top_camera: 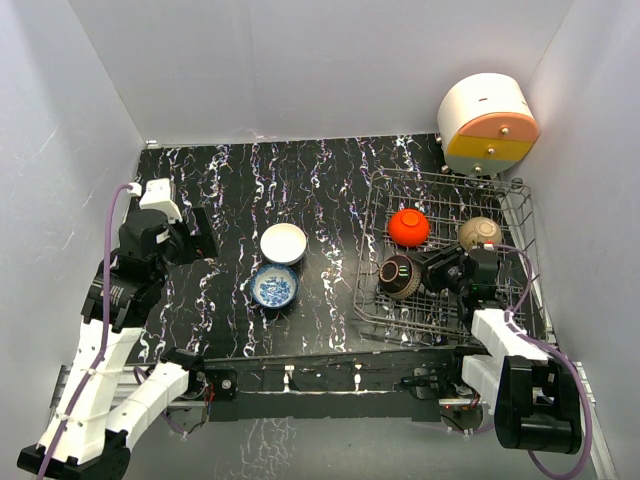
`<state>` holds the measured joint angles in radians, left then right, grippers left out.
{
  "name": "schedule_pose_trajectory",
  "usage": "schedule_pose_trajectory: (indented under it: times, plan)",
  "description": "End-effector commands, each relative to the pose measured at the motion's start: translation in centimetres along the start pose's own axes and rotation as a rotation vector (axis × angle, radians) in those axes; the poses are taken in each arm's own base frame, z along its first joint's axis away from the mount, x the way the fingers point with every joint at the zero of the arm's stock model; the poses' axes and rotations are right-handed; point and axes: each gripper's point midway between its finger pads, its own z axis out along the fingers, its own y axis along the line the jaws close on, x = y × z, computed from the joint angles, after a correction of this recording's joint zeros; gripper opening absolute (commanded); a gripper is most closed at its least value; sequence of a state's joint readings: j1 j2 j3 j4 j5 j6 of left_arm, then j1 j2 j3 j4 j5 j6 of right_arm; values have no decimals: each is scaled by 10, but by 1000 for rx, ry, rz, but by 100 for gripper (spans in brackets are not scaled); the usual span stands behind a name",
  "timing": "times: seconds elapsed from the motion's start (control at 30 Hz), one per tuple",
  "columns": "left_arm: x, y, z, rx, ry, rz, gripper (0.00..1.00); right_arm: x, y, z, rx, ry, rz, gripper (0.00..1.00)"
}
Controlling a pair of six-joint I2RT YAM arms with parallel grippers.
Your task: Load the bowls into the dish rack
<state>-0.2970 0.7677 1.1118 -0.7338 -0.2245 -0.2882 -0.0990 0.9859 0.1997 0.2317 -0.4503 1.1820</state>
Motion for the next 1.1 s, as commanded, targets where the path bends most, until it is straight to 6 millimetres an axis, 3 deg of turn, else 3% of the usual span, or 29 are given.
schedule_pose_trajectory:
  times: [0.0,0.2,0.37,0.8,1.07]
  plan:
    - [-1,-2,-3,18,-15,5,97,6,-28,-5,143,36,-100,46]
    - [-2,-4,-2,28,-19,8,97,3,-49,-12,245,36,-195,49]
    - [-3,-6,0,35,-18,10,97,-1,-61,-18,309,23,-259,62]
    - [-3,-7,5,37,-15,19,97,-8,-65,-21,353,46,-391,65]
    - [1,-8,12,36,-4,23,97,-37,5,-26,215,-33,-600,65]
